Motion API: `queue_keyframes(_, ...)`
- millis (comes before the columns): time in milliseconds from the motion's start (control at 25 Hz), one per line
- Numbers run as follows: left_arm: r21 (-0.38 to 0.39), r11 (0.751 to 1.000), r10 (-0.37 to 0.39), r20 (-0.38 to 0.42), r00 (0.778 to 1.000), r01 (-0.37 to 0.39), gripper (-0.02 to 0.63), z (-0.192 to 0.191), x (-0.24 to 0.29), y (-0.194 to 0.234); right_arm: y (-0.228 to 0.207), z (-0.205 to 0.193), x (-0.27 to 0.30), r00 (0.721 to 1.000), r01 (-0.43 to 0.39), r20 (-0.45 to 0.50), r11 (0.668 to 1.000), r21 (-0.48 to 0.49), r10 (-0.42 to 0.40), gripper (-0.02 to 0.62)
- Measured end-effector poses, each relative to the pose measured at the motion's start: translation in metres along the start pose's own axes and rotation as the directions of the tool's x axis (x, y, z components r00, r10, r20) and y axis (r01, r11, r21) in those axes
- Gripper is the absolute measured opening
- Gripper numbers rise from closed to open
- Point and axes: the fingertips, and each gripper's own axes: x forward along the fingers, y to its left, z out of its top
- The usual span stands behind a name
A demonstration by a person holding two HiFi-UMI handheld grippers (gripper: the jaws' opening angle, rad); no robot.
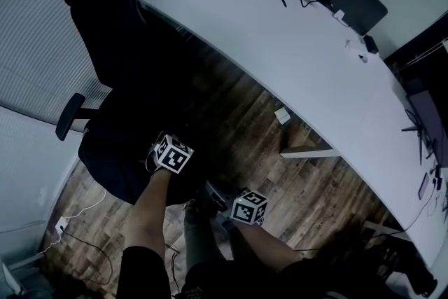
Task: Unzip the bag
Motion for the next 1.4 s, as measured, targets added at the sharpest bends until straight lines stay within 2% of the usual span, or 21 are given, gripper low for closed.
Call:
queue_keyframes(280, -0.012, 1.0, 0.024, -0.011, 1.0, -0.024, 0.213, -0.003, -0.005, -0.004, 0.02, -0.01, -0.011, 1.0, -0.014, -0.026, 0.999, -0.044, 0.013, 0.046)
queue_keyframes(560, -0.007, 0.999, 0.043, -0.038, 0.998, -0.043, 0.212, -0.004, -0.009, -0.006, 0.042, -0.025, -0.015, 0.995, -0.039, -0.099, 0.982, -0.185, 0.02, 0.046)
queue_keyframes(920, -0.01, 0.998, 0.055, -0.057, 0.997, -0.056, 0.209, -0.01, -0.008, -0.01, 0.066, -0.051, -0.02, 0.982, -0.099, -0.181, 0.967, -0.235, 0.057, 0.046)
queue_keyframes(1160, -0.015, 0.998, 0.052, -0.064, 0.997, -0.053, 0.207, -0.014, -0.007, -0.013, 0.074, -0.054, -0.019, 0.974, -0.121, -0.219, 0.949, -0.29, 0.058, 0.046)
queue_keyframes(1400, -0.016, 0.997, 0.076, -0.027, 0.997, -0.076, 0.207, -0.012, -0.022, -0.013, 0.077, -0.055, -0.021, 0.97, -0.114, -0.239, 0.946, -0.303, 0.04, 0.048)
